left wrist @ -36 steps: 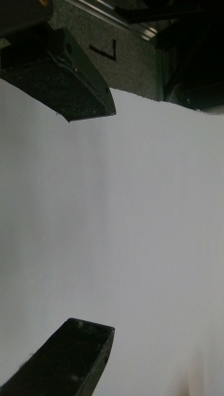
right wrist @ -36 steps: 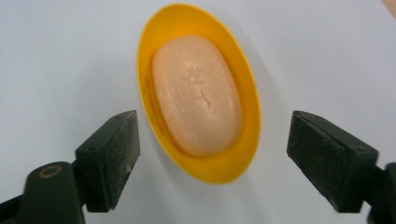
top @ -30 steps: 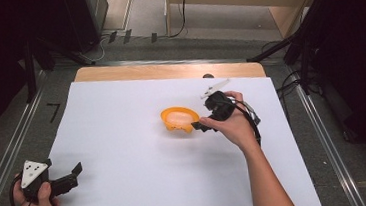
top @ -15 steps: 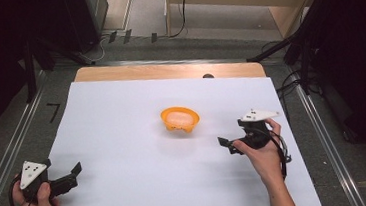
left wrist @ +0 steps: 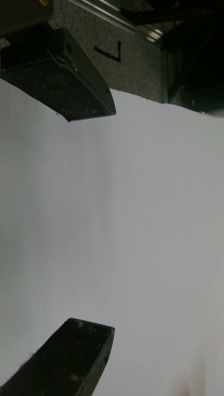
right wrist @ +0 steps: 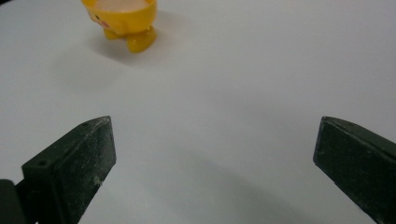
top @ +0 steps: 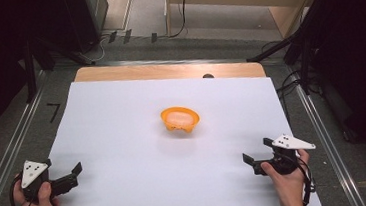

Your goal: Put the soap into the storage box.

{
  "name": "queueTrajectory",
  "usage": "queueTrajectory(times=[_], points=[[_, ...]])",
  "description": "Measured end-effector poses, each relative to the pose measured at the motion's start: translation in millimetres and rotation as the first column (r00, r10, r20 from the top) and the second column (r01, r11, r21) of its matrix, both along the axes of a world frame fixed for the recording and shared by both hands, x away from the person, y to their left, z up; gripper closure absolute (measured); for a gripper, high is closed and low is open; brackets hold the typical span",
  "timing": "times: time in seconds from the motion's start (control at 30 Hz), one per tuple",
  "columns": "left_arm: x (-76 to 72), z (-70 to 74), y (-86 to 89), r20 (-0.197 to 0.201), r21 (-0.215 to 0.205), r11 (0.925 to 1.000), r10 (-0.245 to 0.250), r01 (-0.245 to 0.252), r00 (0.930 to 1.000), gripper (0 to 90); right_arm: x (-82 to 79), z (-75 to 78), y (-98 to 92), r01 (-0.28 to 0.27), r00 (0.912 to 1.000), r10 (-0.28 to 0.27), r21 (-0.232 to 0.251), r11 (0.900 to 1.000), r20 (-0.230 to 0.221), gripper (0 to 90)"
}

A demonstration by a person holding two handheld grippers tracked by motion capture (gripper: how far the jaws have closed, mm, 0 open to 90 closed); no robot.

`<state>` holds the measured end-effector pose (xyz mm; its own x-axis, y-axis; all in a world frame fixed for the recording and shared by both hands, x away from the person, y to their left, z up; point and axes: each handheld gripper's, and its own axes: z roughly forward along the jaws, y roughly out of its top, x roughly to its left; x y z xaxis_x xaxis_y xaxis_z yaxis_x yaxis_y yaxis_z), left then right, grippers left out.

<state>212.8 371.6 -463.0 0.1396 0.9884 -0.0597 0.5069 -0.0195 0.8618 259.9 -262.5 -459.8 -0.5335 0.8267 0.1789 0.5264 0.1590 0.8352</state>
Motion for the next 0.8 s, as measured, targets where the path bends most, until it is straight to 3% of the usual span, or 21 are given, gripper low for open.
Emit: queueTrajectory(times=[0.03,0.43,0.5,0.57,0.67,0.77,0.8], points=[[0.3,0.0,0.3,-0.003,-0.002,1.0000,-0.001,0.001,1.0000,0.0,-6.2,-5.9,-7.4,0.010,0.9999,-0.010,0.021,1.000,-0.007,0.0],[-1.8,0.1,0.4,0.018,-0.006,1.0000,0.008,-0.008,0.9998,0.0,-39.8,-22.3,-48.2,0.087,0.9962,-0.087,-0.007,0.996,0.007,0.0],[-0.7,0.0,0.3,0.009,-0.005,1.0000,0.007,-0.007,0.9999,0.0,-50.7,-24.3,-62.7,0.115,0.9933,-0.115,0.003,0.993,0.011,0.0],[-0.4,0.0,-0.3,0.004,0.002,1.0000,0.008,-0.008,1.0000,0.0,-56.8,-23.6,-72.8,0.140,0.9900,-0.140,-0.021,0.990,0.019,0.0],[-1.2,0.0,-0.7,0.011,0.008,1.0000,0.006,-0.006,0.9999,0.0,-61.5,-25.4,-84.4,0.168,0.9855,-0.168,-0.022,0.985,0.028,0.0],[-2.7,0.2,1.3,0.025,-0.015,0.9998,0.015,-0.014,0.9996,0.0,-64.9,-25.8,-97.3,0.198,0.9787,-0.198,-0.004,0.980,0.055,0.0],[-2.8,0.1,1.5,0.026,-0.017,0.9998,0.014,-0.014,0.9996,0.0,-64.8,-28.0,-101.0,0.198,0.9789,-0.199,0.025,0.980,0.047,0.0]])
